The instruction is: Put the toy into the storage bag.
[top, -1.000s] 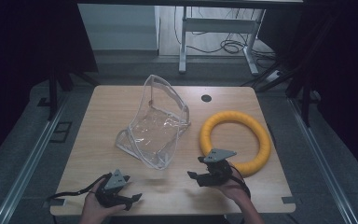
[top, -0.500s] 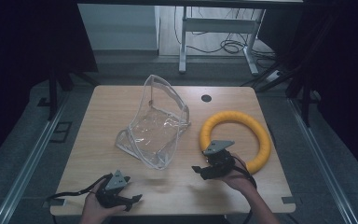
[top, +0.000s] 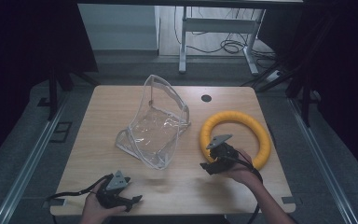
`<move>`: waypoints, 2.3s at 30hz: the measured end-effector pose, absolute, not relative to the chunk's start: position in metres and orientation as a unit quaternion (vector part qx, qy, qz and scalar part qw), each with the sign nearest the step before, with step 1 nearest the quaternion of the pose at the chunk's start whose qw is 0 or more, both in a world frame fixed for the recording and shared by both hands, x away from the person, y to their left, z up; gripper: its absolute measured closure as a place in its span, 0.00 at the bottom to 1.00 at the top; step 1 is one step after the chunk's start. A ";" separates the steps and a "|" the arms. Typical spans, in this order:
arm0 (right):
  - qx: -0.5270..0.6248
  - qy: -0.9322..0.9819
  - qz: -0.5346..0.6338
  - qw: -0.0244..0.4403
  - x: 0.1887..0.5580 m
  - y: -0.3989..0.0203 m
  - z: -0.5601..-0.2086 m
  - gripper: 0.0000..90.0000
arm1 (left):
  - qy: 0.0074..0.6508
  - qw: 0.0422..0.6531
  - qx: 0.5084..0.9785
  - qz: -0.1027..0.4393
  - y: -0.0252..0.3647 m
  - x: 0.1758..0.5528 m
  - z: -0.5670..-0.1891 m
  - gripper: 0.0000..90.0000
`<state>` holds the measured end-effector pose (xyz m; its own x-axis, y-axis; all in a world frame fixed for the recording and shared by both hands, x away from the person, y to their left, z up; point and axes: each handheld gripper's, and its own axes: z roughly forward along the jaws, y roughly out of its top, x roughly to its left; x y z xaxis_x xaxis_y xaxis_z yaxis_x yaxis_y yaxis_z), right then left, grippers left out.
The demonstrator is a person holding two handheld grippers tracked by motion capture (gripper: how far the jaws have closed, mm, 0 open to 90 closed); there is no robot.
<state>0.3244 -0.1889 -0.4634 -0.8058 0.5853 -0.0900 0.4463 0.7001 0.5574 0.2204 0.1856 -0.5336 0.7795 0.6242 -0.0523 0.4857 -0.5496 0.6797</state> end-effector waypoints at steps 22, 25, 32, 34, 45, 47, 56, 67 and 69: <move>0.305 0.927 0.185 0.116 0.341 -0.219 -0.482 0.33 | 0.317 0.348 0.878 0.090 0.184 0.222 -0.537 0.21; 0.308 0.929 0.176 0.107 0.342 -0.222 -0.486 0.33 | 0.317 0.349 0.877 0.091 0.184 0.222 -0.536 0.21; 0.301 0.935 0.157 0.099 0.344 -0.220 -0.493 0.33 | 0.317 0.348 0.878 0.090 0.183 0.222 -0.537 0.21; 0.300 0.937 0.150 0.092 0.345 -0.220 -0.495 0.34 | 0.316 0.348 0.878 0.090 0.183 0.222 -0.537 0.21; 0.284 0.947 0.131 0.074 0.352 -0.219 -0.500 0.40 | 0.316 0.346 0.879 0.090 0.183 0.222 -0.538 0.21; 0.286 0.947 0.129 0.071 0.353 -0.219 -0.501 0.41 | 0.317 0.346 0.878 0.091 0.183 0.222 -0.537 0.21; 0.271 0.956 0.110 0.037 0.361 -0.216 -0.501 0.56 | 0.319 0.349 0.876 0.095 0.184 0.222 -0.536 0.21; 0.270 0.956 0.112 0.008 0.368 -0.217 -0.492 0.57 | 0.318 0.348 0.877 0.097 0.184 0.221 -0.536 0.21; 0.273 0.953 0.130 0.006 0.370 -0.220 -0.486 0.57 | 0.319 0.347 0.877 0.097 0.184 0.222 -0.536 0.21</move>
